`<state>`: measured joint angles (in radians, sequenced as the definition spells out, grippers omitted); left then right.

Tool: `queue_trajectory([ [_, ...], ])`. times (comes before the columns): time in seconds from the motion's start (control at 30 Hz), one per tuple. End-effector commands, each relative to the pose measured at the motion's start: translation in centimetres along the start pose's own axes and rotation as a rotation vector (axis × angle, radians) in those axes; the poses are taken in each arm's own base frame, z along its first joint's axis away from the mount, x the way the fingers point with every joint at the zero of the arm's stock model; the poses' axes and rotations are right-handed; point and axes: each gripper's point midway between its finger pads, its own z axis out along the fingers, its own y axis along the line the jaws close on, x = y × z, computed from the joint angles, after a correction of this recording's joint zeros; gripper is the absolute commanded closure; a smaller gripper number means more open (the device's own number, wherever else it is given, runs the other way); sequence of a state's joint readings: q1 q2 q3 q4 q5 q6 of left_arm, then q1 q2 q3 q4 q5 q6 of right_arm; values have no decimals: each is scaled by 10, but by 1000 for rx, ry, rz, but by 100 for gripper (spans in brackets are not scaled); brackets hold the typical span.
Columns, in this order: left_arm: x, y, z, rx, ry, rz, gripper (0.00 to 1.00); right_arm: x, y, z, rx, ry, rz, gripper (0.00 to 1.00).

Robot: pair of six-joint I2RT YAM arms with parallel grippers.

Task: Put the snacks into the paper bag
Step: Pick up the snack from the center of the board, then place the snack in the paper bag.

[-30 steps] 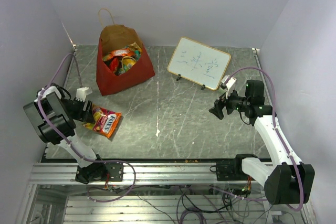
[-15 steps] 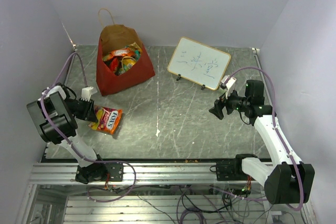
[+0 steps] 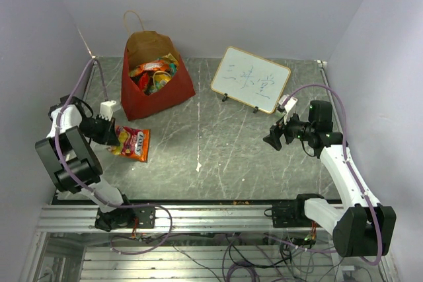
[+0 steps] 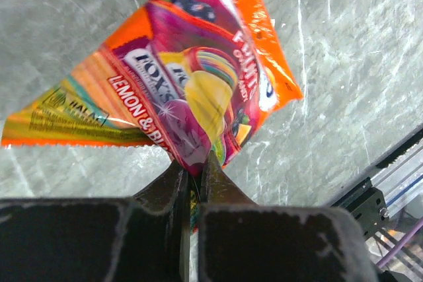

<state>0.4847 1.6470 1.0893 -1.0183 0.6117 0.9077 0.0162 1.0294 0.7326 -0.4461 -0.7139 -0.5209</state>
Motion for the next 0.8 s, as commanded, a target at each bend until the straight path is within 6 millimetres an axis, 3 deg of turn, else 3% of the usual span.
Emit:
queue_trajectory([
  [0.0,-26,-11,-30,-50,-42,95,93,3,-2,0,6,0,-10,11],
  [0.5,-72,-16,-132,-367,-74,139,93,2,0,0,0,-6,-11,10],
  [0.77,-116,-29,-196,-548,-232,167,93,0,1,-1,-1,-12,-17,8],
])
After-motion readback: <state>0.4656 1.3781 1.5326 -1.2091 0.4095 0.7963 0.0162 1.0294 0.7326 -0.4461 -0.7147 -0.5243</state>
